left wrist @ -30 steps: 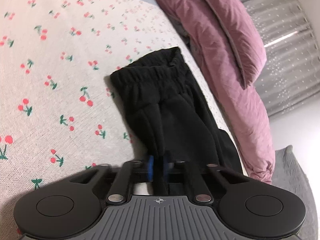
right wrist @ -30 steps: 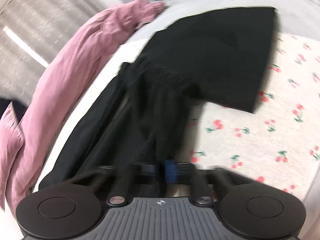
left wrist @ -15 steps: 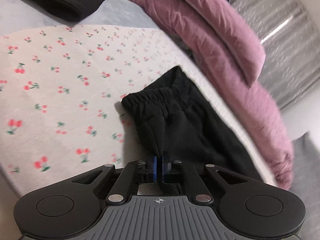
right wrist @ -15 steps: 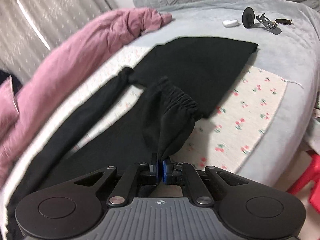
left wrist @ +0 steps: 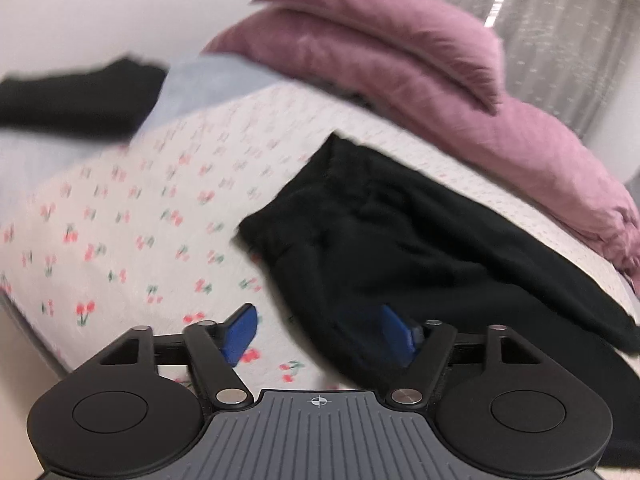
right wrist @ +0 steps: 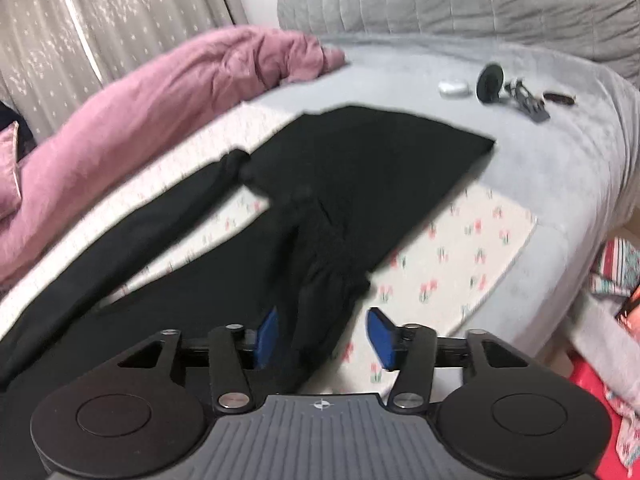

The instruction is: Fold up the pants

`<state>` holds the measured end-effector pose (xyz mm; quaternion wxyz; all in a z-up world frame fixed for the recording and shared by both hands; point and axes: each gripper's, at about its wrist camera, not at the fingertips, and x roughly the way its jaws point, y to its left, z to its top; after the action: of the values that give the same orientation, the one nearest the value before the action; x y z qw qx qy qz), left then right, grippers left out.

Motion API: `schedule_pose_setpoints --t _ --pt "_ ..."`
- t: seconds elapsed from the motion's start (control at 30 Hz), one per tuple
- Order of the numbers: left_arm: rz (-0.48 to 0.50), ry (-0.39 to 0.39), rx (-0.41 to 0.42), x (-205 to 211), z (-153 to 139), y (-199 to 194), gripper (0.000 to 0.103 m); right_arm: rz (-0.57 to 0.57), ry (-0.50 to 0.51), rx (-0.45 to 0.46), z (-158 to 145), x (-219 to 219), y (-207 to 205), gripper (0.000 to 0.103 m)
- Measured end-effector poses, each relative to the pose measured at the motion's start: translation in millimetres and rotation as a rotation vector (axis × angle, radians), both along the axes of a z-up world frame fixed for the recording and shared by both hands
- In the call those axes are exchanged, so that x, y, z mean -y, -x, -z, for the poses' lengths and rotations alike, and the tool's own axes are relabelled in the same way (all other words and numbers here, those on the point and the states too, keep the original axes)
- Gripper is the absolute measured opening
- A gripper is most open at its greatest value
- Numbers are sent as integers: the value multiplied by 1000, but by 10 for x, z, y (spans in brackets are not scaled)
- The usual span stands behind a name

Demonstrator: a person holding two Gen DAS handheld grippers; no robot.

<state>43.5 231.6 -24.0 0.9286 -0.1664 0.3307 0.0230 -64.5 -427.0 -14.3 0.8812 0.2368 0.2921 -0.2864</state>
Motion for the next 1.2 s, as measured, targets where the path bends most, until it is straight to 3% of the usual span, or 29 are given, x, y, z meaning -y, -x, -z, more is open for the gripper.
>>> schedule_pose_setpoints --t 0.03,0.1,0.23,0.53,0.7,0.83,1.0,1.2 --pt "18 -15 11 72 -41 7 72 1 5 14 -28 37 -14 67" --pt "65 -32 32 224 -96 23 81 16 13 9 -63 61 -49 67" --pt "181 -51 45 561 -116 -58 87 -12 7 22 -149 34 -239 72" --pt "372 -94 21 1118 -220 -609 99 -107 17 44 -369 -94 -893 86" --pt "474 -207 29 1520 -345 -1078 100 -147 -19 34 -311 13 -1383 87" --pt "571 -310 66 1731 -366 -1537 100 -260 45 -11 -303 118 -1871 87" --pt "655 -480 74 1843 -194 -2226 100 -360 81 18 -233 390 -2357 87" --pt "739 -476 58 1848 33 -3028 98 -395 110 -11 -13 713 -2960 87"
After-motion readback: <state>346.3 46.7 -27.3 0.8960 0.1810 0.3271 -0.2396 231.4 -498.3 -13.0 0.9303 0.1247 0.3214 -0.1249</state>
